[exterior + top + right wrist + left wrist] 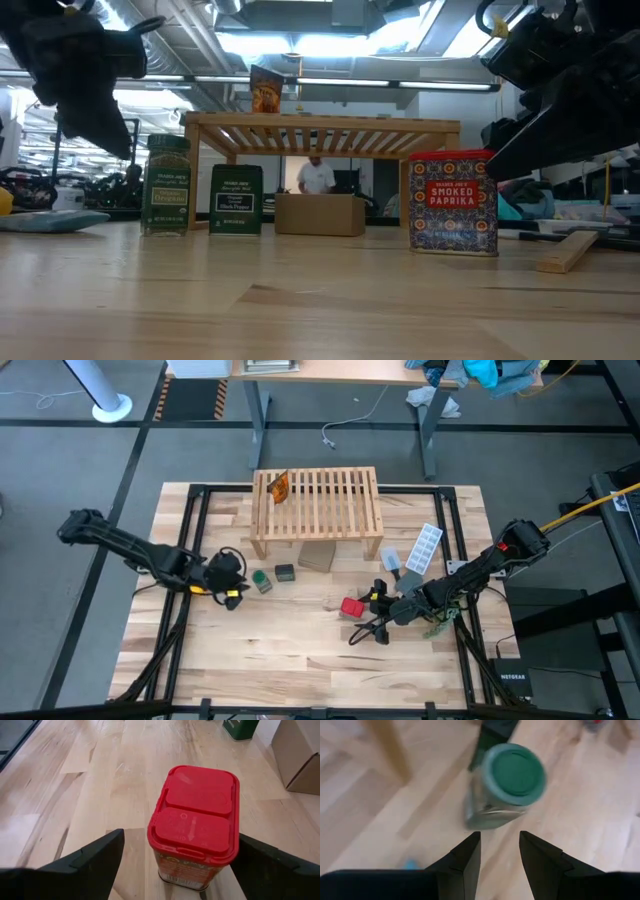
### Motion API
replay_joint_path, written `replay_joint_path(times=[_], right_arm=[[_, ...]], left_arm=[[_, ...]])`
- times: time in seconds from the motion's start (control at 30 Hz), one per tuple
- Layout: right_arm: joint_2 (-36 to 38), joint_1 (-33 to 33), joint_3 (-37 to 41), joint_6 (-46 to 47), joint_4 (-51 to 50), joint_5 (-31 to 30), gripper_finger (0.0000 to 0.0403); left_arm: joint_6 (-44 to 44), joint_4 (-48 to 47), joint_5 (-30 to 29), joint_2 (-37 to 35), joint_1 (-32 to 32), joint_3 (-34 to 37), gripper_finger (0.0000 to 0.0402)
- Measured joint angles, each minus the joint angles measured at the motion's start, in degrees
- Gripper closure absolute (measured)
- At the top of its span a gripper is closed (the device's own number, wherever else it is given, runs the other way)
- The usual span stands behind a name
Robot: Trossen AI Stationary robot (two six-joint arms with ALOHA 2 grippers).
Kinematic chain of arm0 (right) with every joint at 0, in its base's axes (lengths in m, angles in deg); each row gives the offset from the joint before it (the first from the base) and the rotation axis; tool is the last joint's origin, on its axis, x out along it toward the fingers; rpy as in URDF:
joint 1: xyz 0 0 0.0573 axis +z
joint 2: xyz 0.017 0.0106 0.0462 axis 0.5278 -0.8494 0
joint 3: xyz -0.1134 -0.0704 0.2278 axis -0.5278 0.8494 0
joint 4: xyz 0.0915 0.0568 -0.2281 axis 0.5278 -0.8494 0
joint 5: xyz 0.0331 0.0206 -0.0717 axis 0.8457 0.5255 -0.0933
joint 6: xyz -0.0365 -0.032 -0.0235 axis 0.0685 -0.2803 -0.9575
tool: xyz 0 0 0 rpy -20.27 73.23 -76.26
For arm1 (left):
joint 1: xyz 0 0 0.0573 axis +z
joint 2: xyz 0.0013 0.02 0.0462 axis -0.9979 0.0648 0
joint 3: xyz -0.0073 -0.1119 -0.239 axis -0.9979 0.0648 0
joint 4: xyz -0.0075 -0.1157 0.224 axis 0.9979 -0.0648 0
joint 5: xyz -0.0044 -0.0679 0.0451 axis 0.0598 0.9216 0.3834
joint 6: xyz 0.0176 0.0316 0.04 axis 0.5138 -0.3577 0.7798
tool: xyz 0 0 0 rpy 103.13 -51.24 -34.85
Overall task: Shelf spices
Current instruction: Put the green seasoning bottle on the shelf
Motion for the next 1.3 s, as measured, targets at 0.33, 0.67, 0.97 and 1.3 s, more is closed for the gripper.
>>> replay_joint_path(times=[0.33,0.67,0.97,1.3], right_arm=[[0.0,0.0,0.0,0.0,0.0,0.0,0.0061],[0.0,0.0,0.0,0.0,0.0,0.0,0.0061],[0.0,0.0,0.0,0.0,-0.1,0.0,0.0061],[0.0,0.0,0.0,0.0,-0.1,0.0,0.0061]], left_arm=[[-0.2,9.4,-6.1,5.4,-2.5,3.8,0.0274],[4.1,18.4,-7.0,12.5,-2.5,3.8,0.0274],[1.6,19.1,-6.9,13.5,-2.5,3.8,0.0274],[0.2,19.0,-6.7,13.5,-2.4,3.8,0.0274]])
